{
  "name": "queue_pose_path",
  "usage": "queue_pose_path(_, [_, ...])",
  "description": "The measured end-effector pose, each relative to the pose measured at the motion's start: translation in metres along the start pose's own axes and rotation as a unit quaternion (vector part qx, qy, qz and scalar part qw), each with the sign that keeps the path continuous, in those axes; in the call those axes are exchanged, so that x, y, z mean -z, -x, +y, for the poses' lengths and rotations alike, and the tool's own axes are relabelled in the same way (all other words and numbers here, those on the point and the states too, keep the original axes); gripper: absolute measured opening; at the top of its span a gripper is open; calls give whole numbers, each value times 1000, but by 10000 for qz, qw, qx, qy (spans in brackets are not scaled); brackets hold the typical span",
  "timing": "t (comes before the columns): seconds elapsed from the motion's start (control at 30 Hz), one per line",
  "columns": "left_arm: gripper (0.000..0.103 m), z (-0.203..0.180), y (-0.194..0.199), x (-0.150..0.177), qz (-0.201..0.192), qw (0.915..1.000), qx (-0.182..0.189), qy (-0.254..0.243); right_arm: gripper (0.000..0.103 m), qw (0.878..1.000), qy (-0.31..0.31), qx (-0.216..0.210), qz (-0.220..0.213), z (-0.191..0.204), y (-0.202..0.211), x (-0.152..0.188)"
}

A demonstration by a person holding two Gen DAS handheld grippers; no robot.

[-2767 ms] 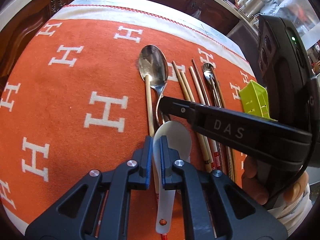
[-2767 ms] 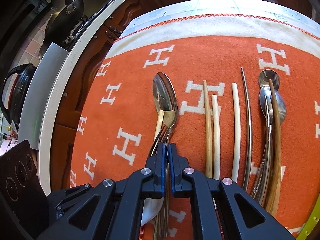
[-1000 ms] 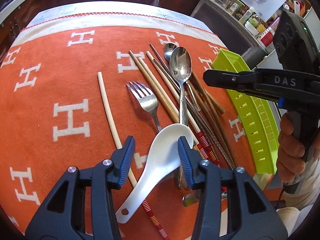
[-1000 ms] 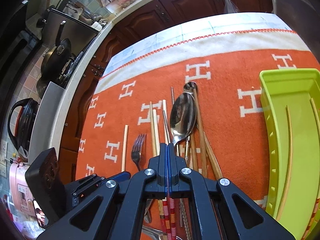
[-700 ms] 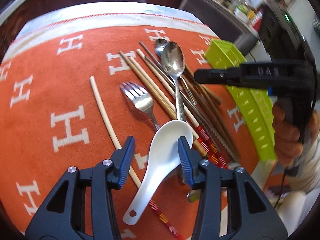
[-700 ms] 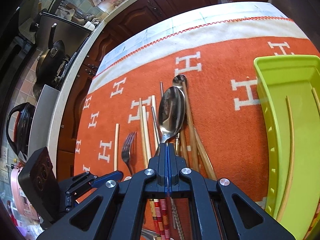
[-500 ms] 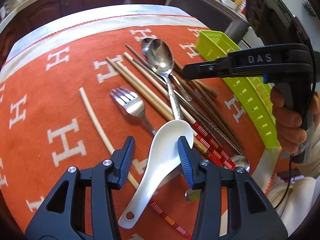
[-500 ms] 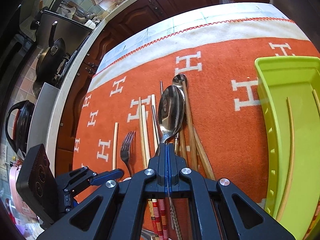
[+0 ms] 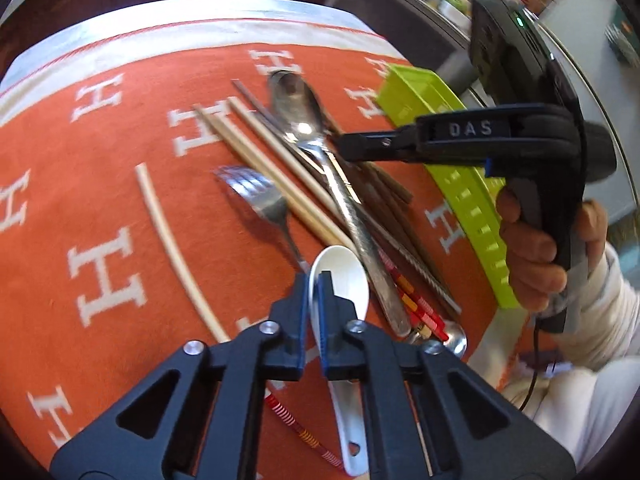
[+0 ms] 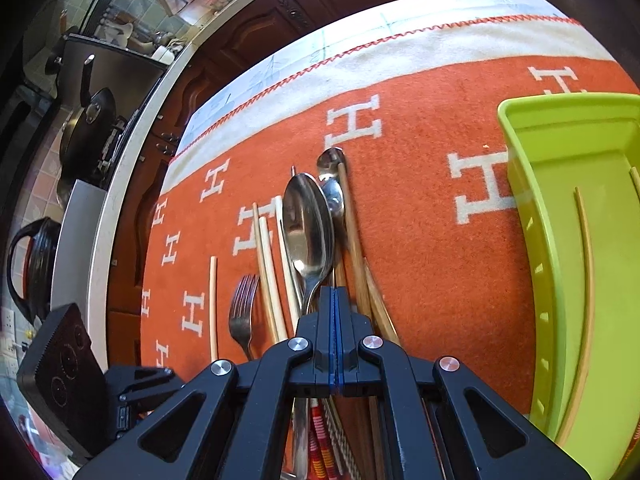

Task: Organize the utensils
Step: 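Carry the white spoon with the left tool while the right tool carries the steel spoon toward the tray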

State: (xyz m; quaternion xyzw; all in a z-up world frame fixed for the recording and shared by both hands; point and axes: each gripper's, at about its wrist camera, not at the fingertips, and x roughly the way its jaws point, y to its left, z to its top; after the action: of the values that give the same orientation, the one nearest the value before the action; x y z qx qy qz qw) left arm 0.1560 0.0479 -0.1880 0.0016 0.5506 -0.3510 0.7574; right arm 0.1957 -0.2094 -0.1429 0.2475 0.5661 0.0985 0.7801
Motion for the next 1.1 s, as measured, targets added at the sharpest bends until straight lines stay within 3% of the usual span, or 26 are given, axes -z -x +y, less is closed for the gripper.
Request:
queue_pose_path(0.13, [1,4,9,7,-163,9987,-151,452,4,9996,-131,-228,60,-2,-8,-8])
queue_pose_path(0.27, [1,8,16,13,-293,9963,-208,780,14,9987,-324,-390,-19,-4,-11,-16])
queue_pose_path(0.33, [1,12,20,16,-353,9945,-199,961,26,9989,-320,-317,-99,-2,-12,-19])
queue_pose_path(0.4, [1,15,24,19,-438,9931,-211,1065,28,9995,-222,-184,-161,3,-14,-21])
queue_pose_path(0.57, [1,23,36,23,-676,9880,-161,1379,27,9990,172,129,-390,20,-21,-24])
queue_pose_path(0.7, [1,26,39,27,-732,9858,-135,1503,7,9961,476,462,-588,31,-27,-25])
queue_pose_path(0.77, [1,28,41,28,-753,9849,-151,1552,2,9951,529,390,-744,33,-24,-23])
queue_pose_path(0.93, [1,31,52,25,-930,9816,-166,1662,2,9945,576,178,-852,33,-13,-17])
queue_pose_path(1.1, [1,26,77,25,-1190,9800,-234,1580,2,9908,498,-210,-1244,26,23,-4])
